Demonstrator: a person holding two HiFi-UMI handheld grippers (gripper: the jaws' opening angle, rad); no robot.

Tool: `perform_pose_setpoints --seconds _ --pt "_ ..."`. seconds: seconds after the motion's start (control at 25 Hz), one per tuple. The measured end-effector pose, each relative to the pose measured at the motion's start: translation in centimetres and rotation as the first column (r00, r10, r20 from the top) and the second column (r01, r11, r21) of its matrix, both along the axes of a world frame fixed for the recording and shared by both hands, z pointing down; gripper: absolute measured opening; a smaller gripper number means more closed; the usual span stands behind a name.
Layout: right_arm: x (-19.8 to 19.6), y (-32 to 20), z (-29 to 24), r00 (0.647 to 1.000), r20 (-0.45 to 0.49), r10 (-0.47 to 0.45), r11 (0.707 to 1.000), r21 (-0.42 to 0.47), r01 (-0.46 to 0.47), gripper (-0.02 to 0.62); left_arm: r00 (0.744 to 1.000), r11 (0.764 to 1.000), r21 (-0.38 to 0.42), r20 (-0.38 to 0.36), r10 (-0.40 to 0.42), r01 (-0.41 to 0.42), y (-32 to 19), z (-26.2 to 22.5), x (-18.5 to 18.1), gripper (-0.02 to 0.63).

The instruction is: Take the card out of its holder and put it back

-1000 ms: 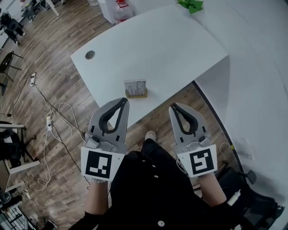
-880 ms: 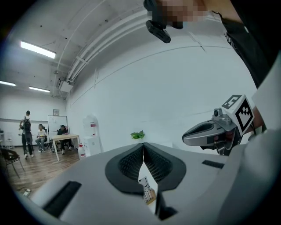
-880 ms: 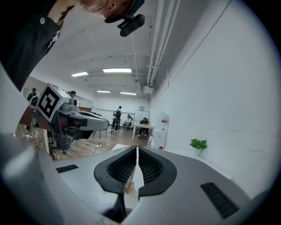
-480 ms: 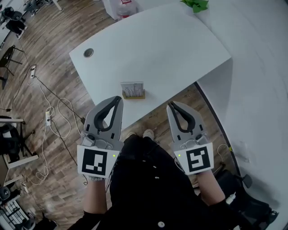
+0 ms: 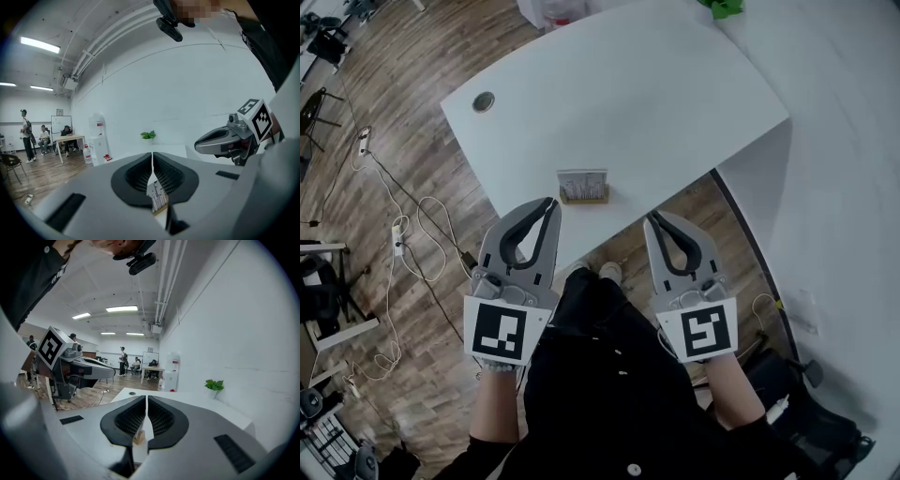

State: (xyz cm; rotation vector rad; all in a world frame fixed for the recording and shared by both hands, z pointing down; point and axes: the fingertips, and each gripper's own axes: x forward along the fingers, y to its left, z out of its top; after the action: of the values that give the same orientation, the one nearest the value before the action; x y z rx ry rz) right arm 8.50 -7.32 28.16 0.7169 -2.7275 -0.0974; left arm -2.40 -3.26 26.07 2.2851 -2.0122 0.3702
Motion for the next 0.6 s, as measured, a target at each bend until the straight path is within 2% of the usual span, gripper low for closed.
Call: perform_pose_setpoints --seconds 0.36,0.6 --pt "-2.0 -0.4 2.0 0.999 -0.028 0.042 0.999 -0.018 -0.043 0.048 0.998 0.999 -0.024 -0.033 0.048 -0.049 0.1 2.2 -1.5 0.015" --pt "-3.0 -1.1 4.3 0.997 -0.052 0.064 0.996 -0.065 -0.067 0.048 0.997 0.996 -0.059 -0.037 0.064 -0.066 -0.4 4.3 -2.7 0.015"
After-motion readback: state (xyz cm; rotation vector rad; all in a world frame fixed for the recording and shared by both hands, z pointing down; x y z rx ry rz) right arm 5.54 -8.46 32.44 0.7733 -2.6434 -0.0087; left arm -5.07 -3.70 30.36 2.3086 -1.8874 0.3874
